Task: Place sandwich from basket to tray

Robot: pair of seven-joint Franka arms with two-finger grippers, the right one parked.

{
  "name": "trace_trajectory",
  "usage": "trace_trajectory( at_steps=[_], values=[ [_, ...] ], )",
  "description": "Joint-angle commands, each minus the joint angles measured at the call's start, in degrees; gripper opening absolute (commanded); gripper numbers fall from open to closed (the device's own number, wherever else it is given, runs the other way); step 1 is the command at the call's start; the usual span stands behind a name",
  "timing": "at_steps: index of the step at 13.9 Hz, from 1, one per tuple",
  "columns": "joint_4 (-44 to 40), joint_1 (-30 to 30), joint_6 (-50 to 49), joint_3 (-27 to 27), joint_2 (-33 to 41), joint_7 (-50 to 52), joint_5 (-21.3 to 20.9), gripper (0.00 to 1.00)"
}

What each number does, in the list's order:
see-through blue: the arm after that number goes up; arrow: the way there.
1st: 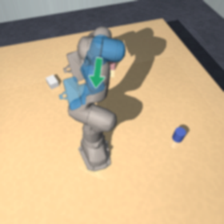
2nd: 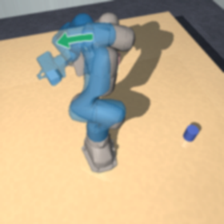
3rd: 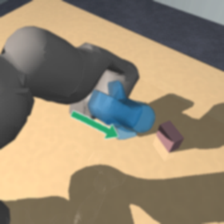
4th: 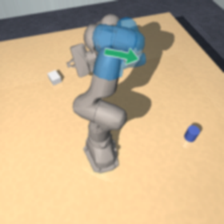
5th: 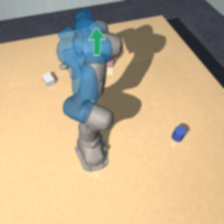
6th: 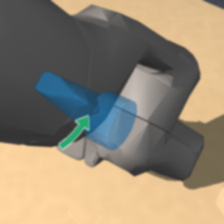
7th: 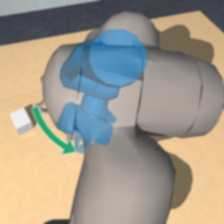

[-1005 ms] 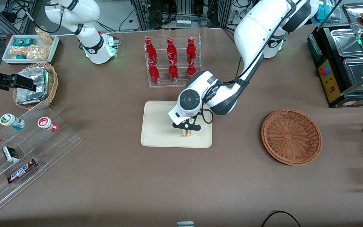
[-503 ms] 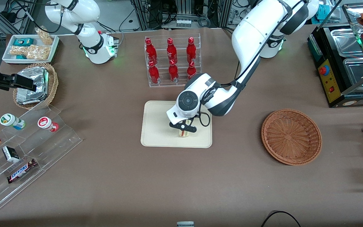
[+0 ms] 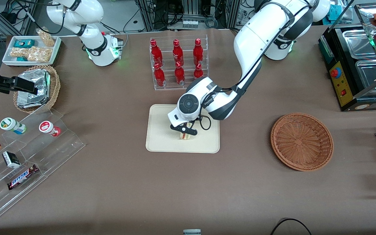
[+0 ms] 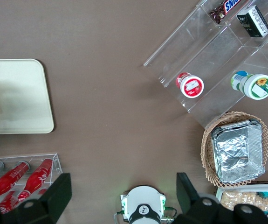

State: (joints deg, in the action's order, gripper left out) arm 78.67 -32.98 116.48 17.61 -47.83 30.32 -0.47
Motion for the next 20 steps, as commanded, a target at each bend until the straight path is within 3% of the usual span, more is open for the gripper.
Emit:
trace_trajectory(
  at_steps=[1,2,3,13,16,20],
  values=[
    [-2.7,-0.6,0.1,0.0,-1.8,1.9,-0.8,0.42],
    [-2.7,-0.8,0.1,0.0,-1.8,3.8,-0.9,0.76],
    [-2.7,-0.8,0.1,-0.1,-1.9,4.5,-0.8,0.96],
    [-3.2,-0.2,-1.0,-0.4,0.1,7.8,-0.4,1.0],
    [-4.7,0.5,-8.1,-1.0,3.3,7.7,-0.5,1.0],
    [-10.5,4.8,-24.9,-1.0,6.8,6.6,-0.7,1.0]
  ],
)
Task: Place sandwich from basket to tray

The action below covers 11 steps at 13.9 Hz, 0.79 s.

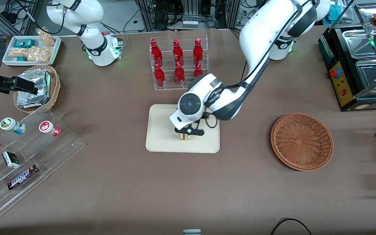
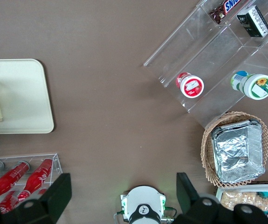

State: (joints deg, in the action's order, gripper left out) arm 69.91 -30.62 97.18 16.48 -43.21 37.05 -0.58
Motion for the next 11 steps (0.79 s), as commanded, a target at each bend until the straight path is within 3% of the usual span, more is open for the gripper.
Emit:
trace_trajectory(
  at_steps=[1,5,11],
  values=[
    [-1.6,3.5,-7.7,0.1,4.0,-0.4,-0.6,1.0],
    [-1.6,12.0,-18.0,0.3,10.0,-8.0,-0.1,1.0],
    [0.2,28.2,-28.2,0.0,21.0,-9.2,-2.1,1.0]
  ],
)
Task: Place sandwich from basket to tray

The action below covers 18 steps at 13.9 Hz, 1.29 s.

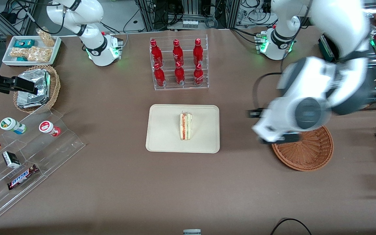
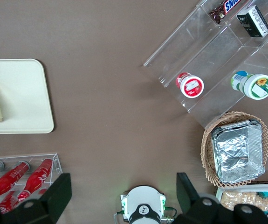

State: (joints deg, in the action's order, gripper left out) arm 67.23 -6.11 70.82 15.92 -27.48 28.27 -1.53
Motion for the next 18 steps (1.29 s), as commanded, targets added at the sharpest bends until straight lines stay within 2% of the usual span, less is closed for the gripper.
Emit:
trace_trajectory(
  at_steps=[1,4,8,12,14,18],
  values=[
    [4.4,5.8,-2.3,0.7,7.4,-0.4,-1.2,1.0],
    [14.7,6.8,0.9,0.9,15.5,-1.8,-4.8,1.0],
    [24.6,8.0,5.7,0.6,23.8,-9.1,-3.9,1.0],
    [20.8,10.7,4.8,0.7,25.2,-9.7,-1.1,1.0],
    [17.1,10.8,3.0,0.7,24.4,-9.5,-1.1,1.0],
    [16.4,10.9,5.5,0.7,23.2,-9.1,-1.4,1.0]
  ],
)
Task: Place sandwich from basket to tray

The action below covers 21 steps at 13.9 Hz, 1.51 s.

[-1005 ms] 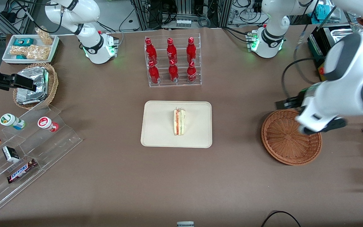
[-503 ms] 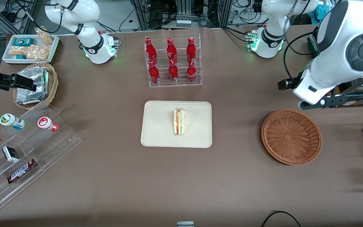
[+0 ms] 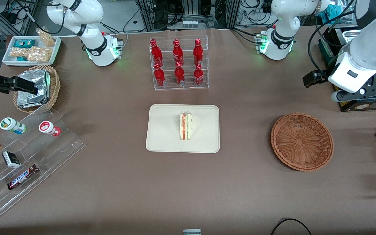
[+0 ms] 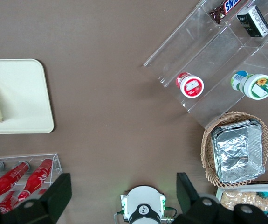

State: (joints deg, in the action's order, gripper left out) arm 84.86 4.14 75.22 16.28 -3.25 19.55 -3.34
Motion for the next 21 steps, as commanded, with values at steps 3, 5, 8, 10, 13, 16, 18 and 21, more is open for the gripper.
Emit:
trace_trajectory(
  at_steps=[3,5,8,10,13,16,18,21],
  values=[
    [-0.9,0.4,-3.6,0.2,-0.6,3.4,-0.3,1.0],
    [-1.0,0.8,-6.4,0.2,-0.7,4.1,-0.4,1.0],
    [-0.9,2.2,-3.5,0.3,-0.4,4.0,0.7,1.0],
    [-1.3,2.4,-3.4,0.3,-0.2,3.4,0.9,1.0],
    [-1.7,2.2,-3.5,0.2,-0.3,-0.3,1.5,1.0],
    [-1.8,1.4,-3.2,-1.6,-0.1,-1.2,1.9,1.0],
    [-2.0,1.4,-2.7,-1.6,-0.5,-0.8,2.8,1.0],
    [-2.0,1.7,-2.9,-1.4,-0.5,-0.8,3.3,1.0]
  ],
)
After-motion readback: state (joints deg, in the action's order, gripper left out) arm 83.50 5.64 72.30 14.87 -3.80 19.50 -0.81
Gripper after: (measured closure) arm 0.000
